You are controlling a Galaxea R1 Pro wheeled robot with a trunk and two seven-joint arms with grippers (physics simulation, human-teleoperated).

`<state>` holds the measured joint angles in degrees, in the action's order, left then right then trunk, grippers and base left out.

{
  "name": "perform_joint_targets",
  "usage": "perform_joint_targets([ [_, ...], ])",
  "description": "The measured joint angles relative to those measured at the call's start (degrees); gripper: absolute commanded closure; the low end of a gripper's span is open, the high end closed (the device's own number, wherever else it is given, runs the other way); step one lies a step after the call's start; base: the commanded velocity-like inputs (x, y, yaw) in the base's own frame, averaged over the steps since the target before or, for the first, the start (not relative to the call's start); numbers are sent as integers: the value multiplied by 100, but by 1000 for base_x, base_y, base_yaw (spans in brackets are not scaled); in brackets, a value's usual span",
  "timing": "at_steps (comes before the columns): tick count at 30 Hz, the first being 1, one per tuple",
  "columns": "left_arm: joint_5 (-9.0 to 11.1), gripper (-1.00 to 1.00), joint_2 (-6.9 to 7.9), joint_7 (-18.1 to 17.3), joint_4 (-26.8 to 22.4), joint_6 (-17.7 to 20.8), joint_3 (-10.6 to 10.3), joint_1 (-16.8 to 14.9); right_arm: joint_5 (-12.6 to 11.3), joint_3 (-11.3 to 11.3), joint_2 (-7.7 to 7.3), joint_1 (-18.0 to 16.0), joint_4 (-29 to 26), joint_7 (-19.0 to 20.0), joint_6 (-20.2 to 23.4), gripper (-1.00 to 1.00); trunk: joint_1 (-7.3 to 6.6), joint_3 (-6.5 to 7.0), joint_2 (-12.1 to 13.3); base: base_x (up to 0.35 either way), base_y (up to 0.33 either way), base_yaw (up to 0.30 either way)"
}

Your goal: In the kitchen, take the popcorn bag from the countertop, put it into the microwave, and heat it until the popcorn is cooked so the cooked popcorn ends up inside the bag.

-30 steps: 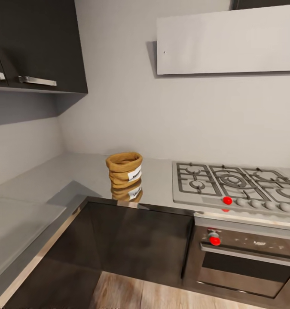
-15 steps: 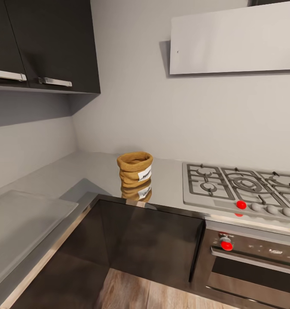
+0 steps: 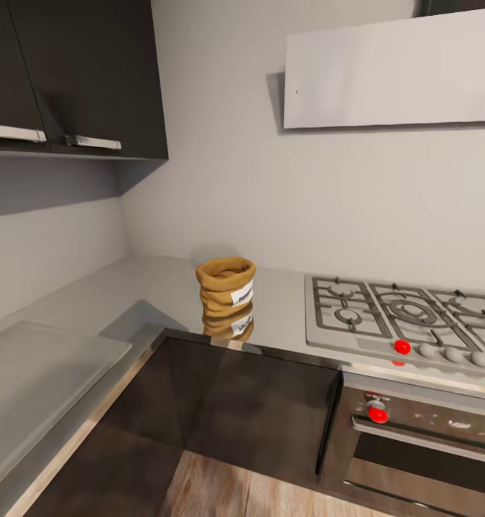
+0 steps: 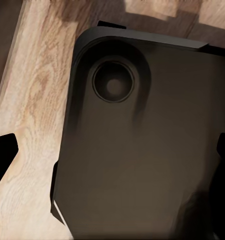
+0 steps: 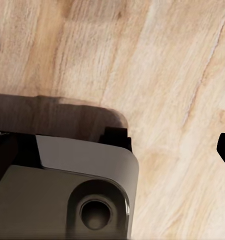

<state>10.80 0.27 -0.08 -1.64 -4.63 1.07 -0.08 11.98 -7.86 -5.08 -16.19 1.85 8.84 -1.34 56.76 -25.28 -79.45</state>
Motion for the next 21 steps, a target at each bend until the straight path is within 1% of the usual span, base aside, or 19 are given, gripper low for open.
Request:
perform_joint_targets([
  [4,0,-100,0,0,-1,0,0,0,8,0,-27,8,-10,-1,-16,-100,-88,72,161,0,0,0],
  [12,0,-100,1,-3,0,0,0,0,14,0,-19,9,-16,0,-23,-100,-264,216,482,0,0,0],
  [21,2,-100,13,-4,-2,-6,0,0,6,0,1,9,-16,0,-9,-100,-264,216,483,0,0,0],
])
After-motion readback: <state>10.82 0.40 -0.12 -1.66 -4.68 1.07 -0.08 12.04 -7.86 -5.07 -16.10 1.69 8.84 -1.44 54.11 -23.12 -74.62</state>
